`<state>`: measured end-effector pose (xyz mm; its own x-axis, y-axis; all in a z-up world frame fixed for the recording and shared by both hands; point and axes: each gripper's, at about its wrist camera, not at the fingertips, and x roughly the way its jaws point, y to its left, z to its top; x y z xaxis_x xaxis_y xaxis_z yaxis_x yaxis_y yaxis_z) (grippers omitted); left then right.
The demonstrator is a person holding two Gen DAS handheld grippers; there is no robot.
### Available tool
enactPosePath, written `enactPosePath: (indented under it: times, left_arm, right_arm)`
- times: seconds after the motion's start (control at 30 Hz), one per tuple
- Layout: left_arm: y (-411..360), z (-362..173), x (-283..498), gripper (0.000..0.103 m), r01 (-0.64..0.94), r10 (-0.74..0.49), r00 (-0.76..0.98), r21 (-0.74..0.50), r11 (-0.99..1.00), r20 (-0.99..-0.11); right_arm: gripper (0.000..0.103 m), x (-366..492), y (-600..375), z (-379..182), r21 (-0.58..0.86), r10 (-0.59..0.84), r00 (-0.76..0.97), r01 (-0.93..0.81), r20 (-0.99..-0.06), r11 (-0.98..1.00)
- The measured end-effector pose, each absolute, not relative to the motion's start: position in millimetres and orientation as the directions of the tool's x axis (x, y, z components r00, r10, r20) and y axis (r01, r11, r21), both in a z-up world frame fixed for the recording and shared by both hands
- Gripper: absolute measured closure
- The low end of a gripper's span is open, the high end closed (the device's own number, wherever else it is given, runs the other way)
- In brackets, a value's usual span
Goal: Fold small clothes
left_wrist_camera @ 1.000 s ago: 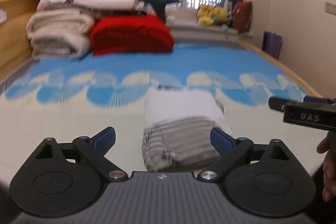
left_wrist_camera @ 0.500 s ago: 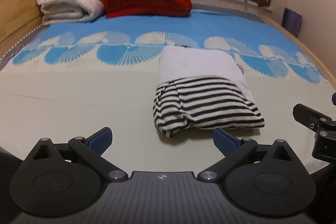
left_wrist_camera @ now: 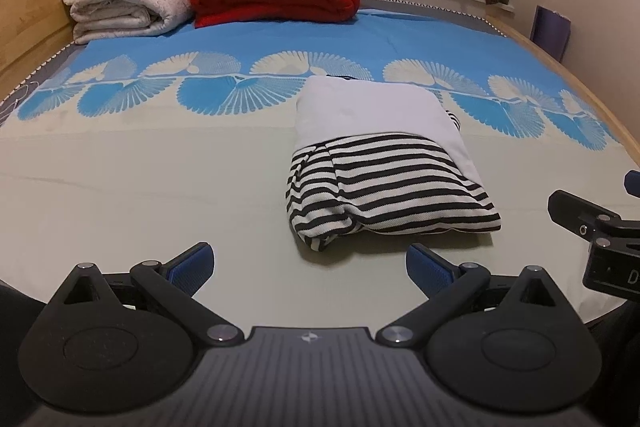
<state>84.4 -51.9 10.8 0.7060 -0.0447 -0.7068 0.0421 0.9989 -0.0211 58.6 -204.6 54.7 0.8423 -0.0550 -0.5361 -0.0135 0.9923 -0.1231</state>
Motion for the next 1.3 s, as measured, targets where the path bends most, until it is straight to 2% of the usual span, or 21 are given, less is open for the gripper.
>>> enactPosePath:
  times: [1.3]
  left_arm:
    - [-53.3,9.8,84.2,0.001,0.041,-0.05,0.701,-0.029,0.999,-0.711]
  right_arm:
    - [0.001,60.4,-205.9,49.2,-0.148,-0.061,0.834,-0.025,-0.548,0.989]
